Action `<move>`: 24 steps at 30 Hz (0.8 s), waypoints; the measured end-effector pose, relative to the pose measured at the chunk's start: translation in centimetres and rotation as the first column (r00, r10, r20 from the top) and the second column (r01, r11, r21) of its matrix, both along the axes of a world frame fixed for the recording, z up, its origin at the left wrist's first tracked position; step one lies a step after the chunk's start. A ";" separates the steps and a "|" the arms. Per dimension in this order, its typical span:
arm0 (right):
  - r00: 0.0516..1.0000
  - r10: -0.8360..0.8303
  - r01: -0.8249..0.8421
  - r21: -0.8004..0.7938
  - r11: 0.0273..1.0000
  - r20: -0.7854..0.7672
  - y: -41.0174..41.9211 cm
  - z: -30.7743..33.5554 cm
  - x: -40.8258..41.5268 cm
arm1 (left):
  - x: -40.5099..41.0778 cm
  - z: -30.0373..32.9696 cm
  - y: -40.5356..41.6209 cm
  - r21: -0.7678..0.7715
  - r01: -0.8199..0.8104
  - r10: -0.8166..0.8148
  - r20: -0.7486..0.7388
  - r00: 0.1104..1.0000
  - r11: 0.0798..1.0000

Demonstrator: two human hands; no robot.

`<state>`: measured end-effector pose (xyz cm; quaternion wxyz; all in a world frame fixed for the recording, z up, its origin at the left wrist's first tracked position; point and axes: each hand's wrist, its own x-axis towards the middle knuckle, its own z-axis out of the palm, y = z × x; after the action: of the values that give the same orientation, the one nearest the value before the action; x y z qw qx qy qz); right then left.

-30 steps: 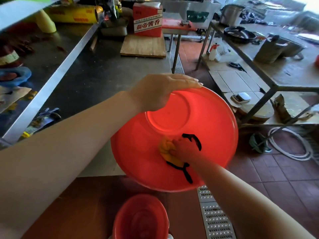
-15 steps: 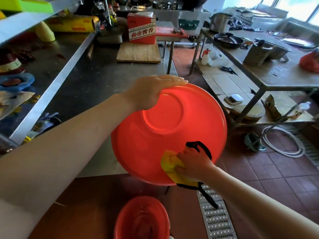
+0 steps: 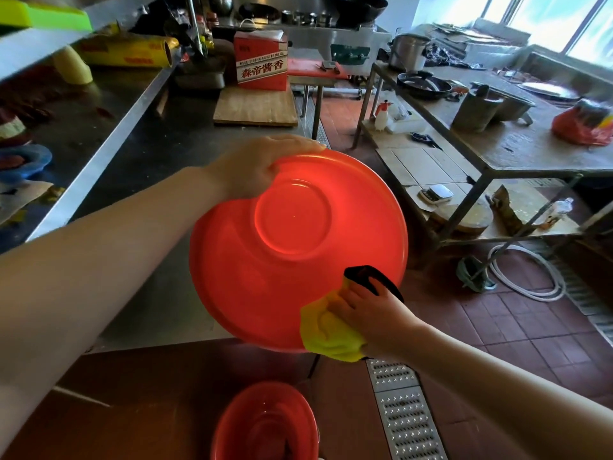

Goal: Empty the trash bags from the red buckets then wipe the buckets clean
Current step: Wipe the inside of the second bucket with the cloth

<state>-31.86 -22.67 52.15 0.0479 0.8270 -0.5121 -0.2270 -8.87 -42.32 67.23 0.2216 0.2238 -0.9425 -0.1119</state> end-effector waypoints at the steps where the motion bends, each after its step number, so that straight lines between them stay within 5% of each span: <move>1: 1.000 0.008 -0.008 -0.016 1.000 -0.015 -0.3 -0.5 0.2 | 0.1 0.3 -0.3 -0.009 -0.020 0.020 0.018 1.000 1.000; 14: 0.965 0.201 -0.229 -0.172 0.958 -0.166 -5.0 -3.8 3.7 | 3.1 0.0 -1.8 0.066 -0.129 0.123 0.097 0.988 0.989; 24: 0.955 0.292 -0.289 -0.355 0.889 -0.045 -5.6 -4.9 3.4 | 5.0 1.2 -3.4 0.246 -0.209 0.198 0.071 0.978 0.946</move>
<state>-28.49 -28.30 47.28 0.2285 0.8726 -0.4157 -0.1164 -3.87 -45.70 68.43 0.1802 0.3486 -0.8973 -0.2023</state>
